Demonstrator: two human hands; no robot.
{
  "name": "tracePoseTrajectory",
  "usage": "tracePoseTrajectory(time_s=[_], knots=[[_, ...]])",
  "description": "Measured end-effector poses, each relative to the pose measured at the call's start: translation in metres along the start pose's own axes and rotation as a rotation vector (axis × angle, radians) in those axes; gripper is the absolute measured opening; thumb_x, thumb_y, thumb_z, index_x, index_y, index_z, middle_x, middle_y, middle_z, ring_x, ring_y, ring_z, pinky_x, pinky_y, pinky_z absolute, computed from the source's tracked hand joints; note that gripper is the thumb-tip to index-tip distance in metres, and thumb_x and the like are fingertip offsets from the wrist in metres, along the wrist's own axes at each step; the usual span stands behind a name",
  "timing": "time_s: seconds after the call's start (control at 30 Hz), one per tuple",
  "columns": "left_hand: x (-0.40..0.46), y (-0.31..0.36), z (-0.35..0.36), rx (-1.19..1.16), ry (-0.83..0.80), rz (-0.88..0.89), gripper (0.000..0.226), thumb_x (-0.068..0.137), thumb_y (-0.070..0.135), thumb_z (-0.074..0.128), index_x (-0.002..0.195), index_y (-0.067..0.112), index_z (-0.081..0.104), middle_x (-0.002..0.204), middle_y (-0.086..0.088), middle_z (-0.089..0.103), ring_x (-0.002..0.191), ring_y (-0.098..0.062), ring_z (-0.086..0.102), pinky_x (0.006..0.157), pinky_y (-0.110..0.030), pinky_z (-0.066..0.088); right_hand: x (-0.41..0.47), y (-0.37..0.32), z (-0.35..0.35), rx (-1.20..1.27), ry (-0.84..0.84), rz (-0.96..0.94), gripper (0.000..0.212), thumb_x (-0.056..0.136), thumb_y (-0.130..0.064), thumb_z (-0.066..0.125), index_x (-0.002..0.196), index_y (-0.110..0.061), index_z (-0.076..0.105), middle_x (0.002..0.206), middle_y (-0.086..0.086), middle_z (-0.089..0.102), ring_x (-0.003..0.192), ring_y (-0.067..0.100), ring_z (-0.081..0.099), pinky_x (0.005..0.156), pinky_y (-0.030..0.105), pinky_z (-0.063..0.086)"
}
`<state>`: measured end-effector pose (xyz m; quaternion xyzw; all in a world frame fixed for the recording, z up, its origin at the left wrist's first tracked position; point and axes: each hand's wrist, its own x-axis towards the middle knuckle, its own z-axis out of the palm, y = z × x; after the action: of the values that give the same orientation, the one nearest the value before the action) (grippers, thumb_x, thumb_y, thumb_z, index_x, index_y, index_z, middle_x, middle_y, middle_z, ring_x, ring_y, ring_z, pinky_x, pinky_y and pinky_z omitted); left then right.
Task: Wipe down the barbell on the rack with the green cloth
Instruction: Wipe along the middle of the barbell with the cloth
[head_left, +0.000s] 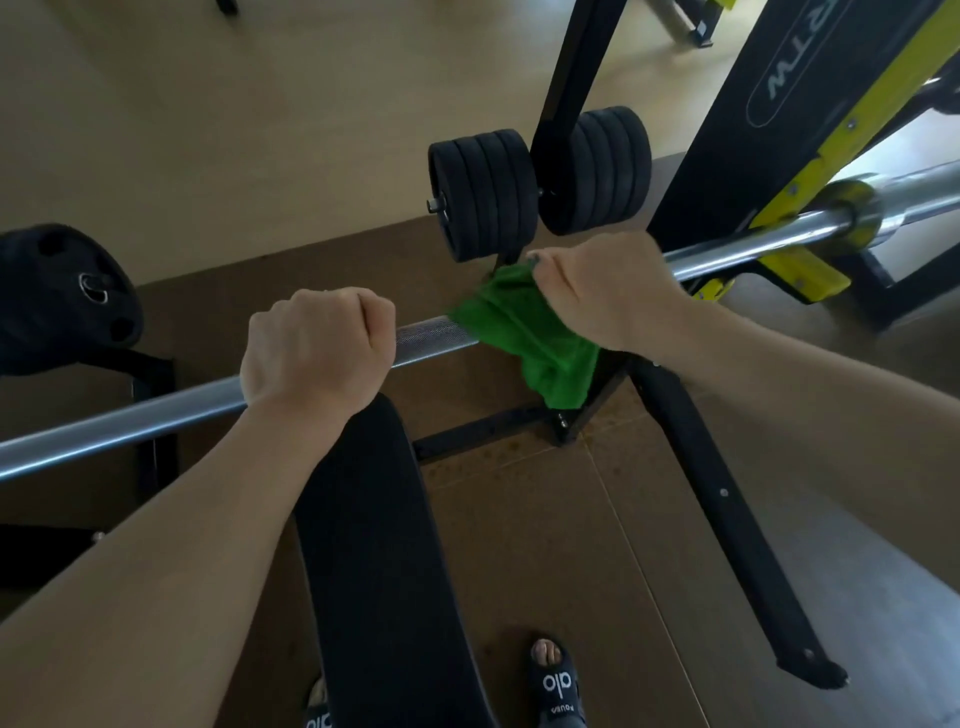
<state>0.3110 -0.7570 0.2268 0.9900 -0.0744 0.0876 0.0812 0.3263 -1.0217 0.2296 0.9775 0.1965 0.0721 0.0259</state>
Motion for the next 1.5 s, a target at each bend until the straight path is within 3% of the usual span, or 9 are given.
tracePoseTrajectory(time_s=[0.1, 0.3, 0.53, 0.63, 0.8, 1.0, 1.13, 1.33, 1.5], knots=[[0.000, 0.002, 0.001, 0.021, 0.012, 0.012, 0.053, 0.102, 0.030, 0.034, 0.052, 0.016, 0.048, 0.044, -0.002, 0.043, 0.034, -0.017, 0.037, 0.041, -0.021, 0.022, -0.028, 0.027, 0.005, 0.123, 0.120, 0.116, 0.034, 0.107, -0.031, 0.031, 0.086, -0.018, 0.054, 0.067, 0.002, 0.050, 0.063, 0.033, 0.056, 0.060, 0.034, 0.036], [-0.001, 0.003, 0.002, 0.038, 0.019, 0.024, 0.052, 0.101, 0.028, 0.037, 0.052, 0.014, 0.049, 0.043, -0.001, 0.040, 0.035, -0.017, 0.034, 0.043, -0.022, 0.019, -0.050, -0.022, 0.051, 0.141, 0.483, 0.370, 0.041, 0.105, -0.021, 0.032, 0.103, 0.003, 0.065, 0.111, 0.020, 0.068, 0.110, 0.038, 0.061, 0.111, 0.055, 0.037], [-0.001, 0.004, 0.003, 0.073, 0.017, 0.013, 0.052, 0.102, 0.028, 0.038, 0.054, 0.013, 0.050, 0.044, -0.001, 0.040, 0.035, -0.016, 0.033, 0.043, -0.022, 0.017, -0.030, -0.075, 0.066, 0.143, 0.574, 0.199, 0.042, 0.103, -0.025, 0.036, 0.112, 0.000, 0.068, 0.118, 0.016, 0.068, 0.112, 0.037, 0.061, 0.112, 0.052, 0.037], [-0.002, 0.002, 0.004, 0.062, 0.024, 0.019, 0.052, 0.103, 0.028, 0.037, 0.054, 0.015, 0.049, 0.045, -0.002, 0.043, 0.035, -0.018, 0.038, 0.042, -0.022, 0.024, -0.018, -0.063, 0.051, 0.134, 0.612, 0.141, 0.036, 0.103, -0.022, 0.038, 0.088, -0.007, 0.067, 0.084, 0.010, 0.067, 0.077, 0.030, 0.060, 0.082, 0.041, 0.047], [-0.001, 0.004, 0.003, 0.052, 0.015, 0.005, 0.052, 0.103, 0.029, 0.036, 0.054, 0.018, 0.048, 0.045, -0.001, 0.045, 0.036, -0.018, 0.040, 0.042, -0.023, 0.025, 0.009, -0.051, 0.007, -0.043, 0.054, 0.187, 0.053, 0.105, -0.038, 0.022, 0.062, -0.018, 0.045, 0.052, -0.004, 0.048, 0.042, 0.017, 0.040, 0.047, 0.029, 0.022], [-0.002, 0.009, -0.001, 0.078, -0.006, -0.044, 0.050, 0.102, 0.029, 0.035, 0.054, 0.021, 0.043, 0.048, -0.002, 0.043, 0.040, -0.019, 0.037, 0.045, -0.026, 0.019, 0.049, -0.034, -0.016, 0.249, -0.540, 0.138, 0.041, 0.107, -0.027, 0.021, 0.079, -0.014, 0.048, 0.076, -0.005, 0.043, 0.080, 0.022, 0.048, 0.079, 0.036, 0.032], [-0.003, 0.009, 0.002, 0.065, 0.035, -0.056, 0.052, 0.102, 0.025, 0.037, 0.051, 0.021, 0.041, 0.044, -0.003, 0.041, 0.038, -0.021, 0.039, 0.047, -0.029, 0.034, 0.060, -0.033, -0.018, 0.390, -0.749, 0.160, 0.037, 0.106, -0.022, 0.023, 0.070, -0.024, 0.032, 0.078, -0.004, 0.035, 0.064, 0.011, 0.031, 0.075, 0.033, 0.032], [-0.006, 0.010, 0.001, 0.040, 0.058, -0.061, 0.051, 0.101, 0.021, 0.040, 0.050, 0.021, 0.038, 0.042, -0.002, 0.039, 0.036, -0.018, 0.034, 0.049, -0.030, 0.031, -0.002, -0.063, 0.008, 0.173, 0.173, 0.299, 0.049, 0.108, -0.032, 0.029, 0.069, -0.018, 0.055, 0.061, -0.005, 0.053, 0.059, 0.020, 0.053, 0.066, 0.037, 0.037], [-0.006, 0.013, -0.001, 0.022, 0.049, -0.152, 0.049, 0.102, 0.023, 0.041, 0.055, 0.013, 0.049, 0.048, -0.004, 0.040, 0.042, -0.018, 0.030, 0.061, -0.039, 0.034, -0.047, -0.052, 0.049, 0.295, 0.432, 0.052, 0.037, 0.105, -0.024, 0.039, 0.122, -0.004, 0.065, 0.123, 0.013, 0.066, 0.120, 0.034, 0.056, 0.118, 0.046, 0.031]])
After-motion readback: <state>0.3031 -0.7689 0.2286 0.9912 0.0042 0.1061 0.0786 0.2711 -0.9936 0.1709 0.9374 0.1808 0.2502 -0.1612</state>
